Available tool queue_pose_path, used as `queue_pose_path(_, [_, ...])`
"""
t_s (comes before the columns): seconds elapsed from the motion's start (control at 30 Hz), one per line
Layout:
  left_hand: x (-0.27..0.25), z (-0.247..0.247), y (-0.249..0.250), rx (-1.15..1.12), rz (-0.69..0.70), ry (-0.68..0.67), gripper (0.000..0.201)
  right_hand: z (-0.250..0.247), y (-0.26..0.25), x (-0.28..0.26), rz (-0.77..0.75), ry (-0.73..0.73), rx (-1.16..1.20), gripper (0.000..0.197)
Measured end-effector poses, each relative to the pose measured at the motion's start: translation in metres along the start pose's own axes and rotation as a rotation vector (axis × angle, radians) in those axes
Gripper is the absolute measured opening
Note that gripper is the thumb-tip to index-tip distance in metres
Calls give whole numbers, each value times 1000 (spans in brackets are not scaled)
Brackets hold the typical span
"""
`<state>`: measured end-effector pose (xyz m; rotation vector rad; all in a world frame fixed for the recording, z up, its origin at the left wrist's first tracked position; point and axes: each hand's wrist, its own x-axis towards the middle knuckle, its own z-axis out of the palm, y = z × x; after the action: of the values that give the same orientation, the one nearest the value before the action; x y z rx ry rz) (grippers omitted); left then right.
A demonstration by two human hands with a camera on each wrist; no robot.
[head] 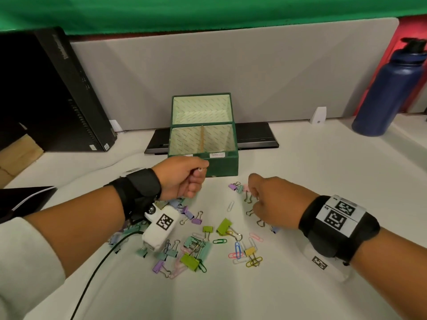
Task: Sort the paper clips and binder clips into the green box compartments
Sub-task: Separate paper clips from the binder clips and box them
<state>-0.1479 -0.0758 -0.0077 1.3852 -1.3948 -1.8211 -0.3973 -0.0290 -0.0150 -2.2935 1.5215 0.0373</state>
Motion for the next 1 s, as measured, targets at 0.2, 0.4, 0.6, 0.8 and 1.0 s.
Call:
queue_pose_path(0.2, [3,12,-3,338,-87,-75,26,4,-3,-2,-132,-114,-120,15])
queue_pose_path(0.4, [18,63,1,1492,121,80,40,8,-3,-9,-189,-184,-124,13])
queue_pose_path(0.6, [24,76,0,1700,232,73,12,12,-4,-6,-190,-198,-109,11])
queue_pose_path(0.8, [16,66,1,1580,135,110,24,10,-4,-7,-202,-126,-110,9])
queue_pose_path(1.0, [8,34,-9,915,91,123,42,10,0,-7,-190,-62,-129,14])
